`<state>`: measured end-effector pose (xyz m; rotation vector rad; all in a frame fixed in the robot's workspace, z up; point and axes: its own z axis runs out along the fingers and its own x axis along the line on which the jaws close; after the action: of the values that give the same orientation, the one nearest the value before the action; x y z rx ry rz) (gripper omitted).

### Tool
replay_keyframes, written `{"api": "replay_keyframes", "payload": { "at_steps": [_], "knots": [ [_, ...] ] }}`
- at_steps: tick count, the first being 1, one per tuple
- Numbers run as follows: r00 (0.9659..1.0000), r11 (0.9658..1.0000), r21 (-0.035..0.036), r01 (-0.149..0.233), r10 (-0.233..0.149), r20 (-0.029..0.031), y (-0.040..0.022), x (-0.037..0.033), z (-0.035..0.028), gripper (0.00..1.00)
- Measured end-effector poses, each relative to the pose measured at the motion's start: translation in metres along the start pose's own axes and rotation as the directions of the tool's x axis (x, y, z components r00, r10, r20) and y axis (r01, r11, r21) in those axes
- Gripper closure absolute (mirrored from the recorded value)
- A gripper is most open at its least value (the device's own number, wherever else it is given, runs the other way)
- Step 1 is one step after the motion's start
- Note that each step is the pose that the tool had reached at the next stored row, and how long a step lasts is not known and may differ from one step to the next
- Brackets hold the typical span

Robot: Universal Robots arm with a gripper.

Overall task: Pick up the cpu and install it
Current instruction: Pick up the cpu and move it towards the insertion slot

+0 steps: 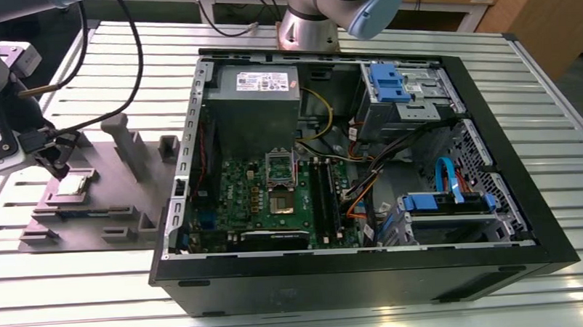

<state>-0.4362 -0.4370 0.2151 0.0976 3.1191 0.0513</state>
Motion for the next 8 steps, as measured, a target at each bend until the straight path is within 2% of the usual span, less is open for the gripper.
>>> {"api": "replay_keyframes", "payload": {
  "at_steps": [8],
  "knots": [
    [1.0, 1.0, 0.0, 0.0, 0.0, 0.0001, -0.0011, 0.0, 0.0027, 0.9]
  ]
}}
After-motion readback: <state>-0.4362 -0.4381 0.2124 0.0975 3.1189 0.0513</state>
